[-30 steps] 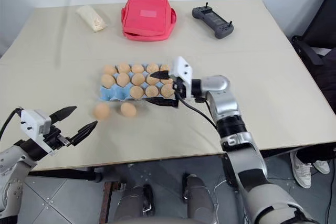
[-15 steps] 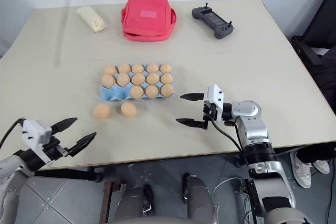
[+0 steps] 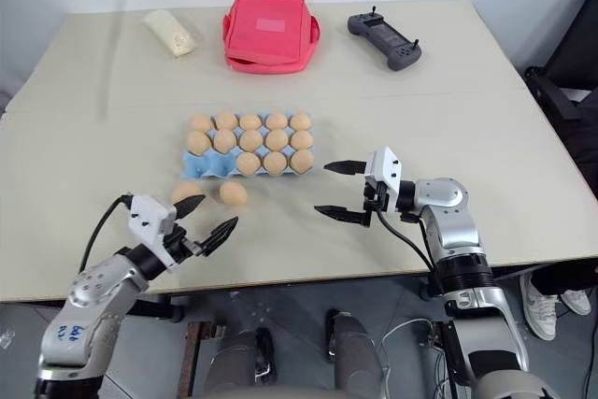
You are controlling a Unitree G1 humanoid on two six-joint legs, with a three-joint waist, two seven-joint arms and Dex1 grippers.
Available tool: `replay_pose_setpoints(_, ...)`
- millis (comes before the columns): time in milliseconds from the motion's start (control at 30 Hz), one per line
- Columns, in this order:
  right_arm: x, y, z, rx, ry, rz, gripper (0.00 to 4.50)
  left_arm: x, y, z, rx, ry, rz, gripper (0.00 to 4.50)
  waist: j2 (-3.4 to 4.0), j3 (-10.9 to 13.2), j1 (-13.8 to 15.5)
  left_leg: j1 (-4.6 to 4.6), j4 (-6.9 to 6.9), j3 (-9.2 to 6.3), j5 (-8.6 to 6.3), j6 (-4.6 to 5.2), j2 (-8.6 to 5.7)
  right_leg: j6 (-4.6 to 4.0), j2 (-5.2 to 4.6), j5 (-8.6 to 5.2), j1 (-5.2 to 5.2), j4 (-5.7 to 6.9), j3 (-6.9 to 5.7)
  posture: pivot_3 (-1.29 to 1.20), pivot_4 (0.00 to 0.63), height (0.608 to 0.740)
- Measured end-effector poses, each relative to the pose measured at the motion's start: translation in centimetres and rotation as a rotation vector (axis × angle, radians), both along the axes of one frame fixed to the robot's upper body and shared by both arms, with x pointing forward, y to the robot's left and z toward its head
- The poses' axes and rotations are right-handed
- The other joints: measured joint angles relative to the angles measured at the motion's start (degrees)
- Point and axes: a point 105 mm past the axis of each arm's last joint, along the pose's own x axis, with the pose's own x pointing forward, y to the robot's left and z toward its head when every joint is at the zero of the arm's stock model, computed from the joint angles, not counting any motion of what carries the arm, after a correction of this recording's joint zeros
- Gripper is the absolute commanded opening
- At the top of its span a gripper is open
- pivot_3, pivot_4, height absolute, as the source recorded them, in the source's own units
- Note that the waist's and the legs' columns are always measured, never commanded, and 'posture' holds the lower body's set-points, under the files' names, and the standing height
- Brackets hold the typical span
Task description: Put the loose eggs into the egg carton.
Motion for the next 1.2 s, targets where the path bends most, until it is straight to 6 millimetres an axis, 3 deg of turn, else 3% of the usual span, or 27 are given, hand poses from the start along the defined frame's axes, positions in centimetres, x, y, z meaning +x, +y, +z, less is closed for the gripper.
replay_pose_setpoints(333,-0.2,0.5,0.3,-0.008,-0.004,0.017,4.46,3.5,-2.8,-0.9,-0.051,0.004,0.035,4.5,0.0,0.0,0.3,-0.04,0.17,-0.18,0.03,0.07,-0.05,0.03,-0.03,0.02,0.08,0.05,-0.04,0.0,0.15,0.74)
replay_pose_setpoints(433,-0.2,0.6,0.4,-0.006,-0.004,0.01,4.5,3.6,-3.0,-1.1,-0.055,0.005,0.033,3.91,0.0,0.0,0.3,-0.03,0.16,-0.17,0.03,0.08,-0.05,0.03,-0.03,0.02,0.08,0.12,-0.06,0.0,0.15,0.74)
replay_pose_setpoints(567,-0.1,0.9,0.6,0.007,-0.005,0.001,4.5,3.4,-2.9,-1.2,-0.051,0.004,0.028,2.71,0.0,0.0,0.2,-0.02,0.17,-0.18,0.03,0.07,-0.05,0.03,-0.03,0.02,0.08,0.14,-0.06,0.0,0.15,0.74)
replay_pose_setpoints(733,0.3,1.1,0.5,0.029,0.02,-0.04,4.5,2.2,-2.0,-1.2,-0.044,0.002,0.007,2.71,0.0,0.0,0.3,-0.03,0.18,-0.24,0.02,0.06,-0.05,0.02,-0.04,0.02,0.07,0.14,-0.06,0.0,0.15,0.74)
replay_pose_setpoints(833,0.3,1.2,0.5,0.032,0.019,-0.046,4.5,1.7,-1.5,0.1,-0.041,-0.035,-0.026,2.71,0.0,0.0,0.3,-0.12,0.18,-0.53,0.05,0.11,-0.15,0.03,-0.19,0.01,0.19,0.11,-0.26,0.0,0.15,0.74)
replay_pose_setpoints(933,0.4,1.3,0.6,0.035,0.016,-0.049,4.5,1.6,-1.6,1.7,-0.032,-0.081,-0.074,2.71,0.15,0.1,-0.2,-0.17,0.11,-2.52,0.49,0.63,-0.85,0.21,-1.24,-0.19,1.35,0.06,-2.29,0.0,0.15,0.74)
replay_pose_setpoints(1200,0.7,1.8,1.3,0.042,0.0,-0.041,4.5,3.1,-1.5,5.2,0.019,-0.165,-0.138,2.71,0.25,0.1,2.1,-0.3,0.08,-2.18,0.46,0.39,-0.93,0.26,-1.08,-0.2,1.12,-0.31,-1.97,0.0,0.15,0.74)
